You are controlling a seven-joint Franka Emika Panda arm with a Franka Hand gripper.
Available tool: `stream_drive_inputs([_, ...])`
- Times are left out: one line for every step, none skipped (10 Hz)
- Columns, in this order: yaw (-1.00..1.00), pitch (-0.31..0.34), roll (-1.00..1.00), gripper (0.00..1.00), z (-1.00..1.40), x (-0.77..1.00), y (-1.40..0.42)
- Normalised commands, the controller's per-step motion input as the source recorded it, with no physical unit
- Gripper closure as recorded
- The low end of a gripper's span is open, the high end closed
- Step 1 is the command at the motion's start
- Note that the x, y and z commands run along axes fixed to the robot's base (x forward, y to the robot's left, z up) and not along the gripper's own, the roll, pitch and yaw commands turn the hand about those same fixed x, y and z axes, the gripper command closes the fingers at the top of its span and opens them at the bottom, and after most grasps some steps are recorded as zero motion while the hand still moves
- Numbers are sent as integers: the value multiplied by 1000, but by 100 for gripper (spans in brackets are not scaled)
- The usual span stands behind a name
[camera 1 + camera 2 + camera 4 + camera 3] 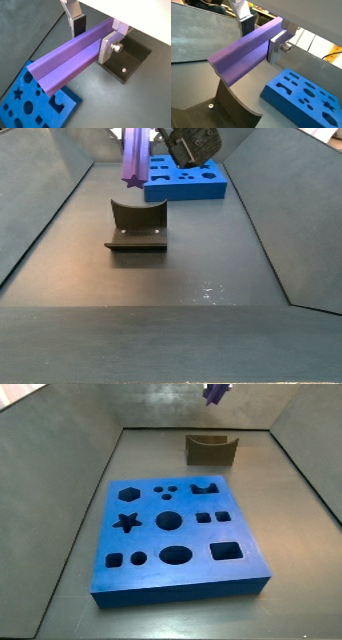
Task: Pick up the star object. Move up. Place the star object on the fixture. Regrasp the star object. Move to above the board. Insert the star object.
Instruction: Place the star object on the fixture.
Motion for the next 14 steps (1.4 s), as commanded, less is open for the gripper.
stream_drive_inputs([14,262,-1000,100,-1000,126,131])
stream_drive_inputs([-3,257,-1000,100,-1000,132,136])
stream_drive_inputs([-88,278,-901,100,-1000,148,138])
stream_drive_inputs([-119,268,-801,100,-1000,154,136])
stream_drive_inputs([-181,214,-587,100,-1000,160,137])
stream_drive_inputs([-214,166,-415,100,-1000,165,142])
stream_drive_inputs([-226,106,-246,100,-1000,178,133])
stream_drive_inputs([-226,72,-206,100,-1000,183,133])
stream_drive_inputs([-211,13,-184,100,-814,153,116])
stream_drive_inputs([-190,-20,-180,100,-615,128,93])
stream_drive_inputs([-165,-43,-175,100,-424,111,74])
stream_drive_inputs([-137,-55,-140,100,-342,79,62])
stream_drive_inputs([-106,-66,-122,100,-321,68,38])
stream_drive_inputs([-83,-65,-122,100,-320,69,35])
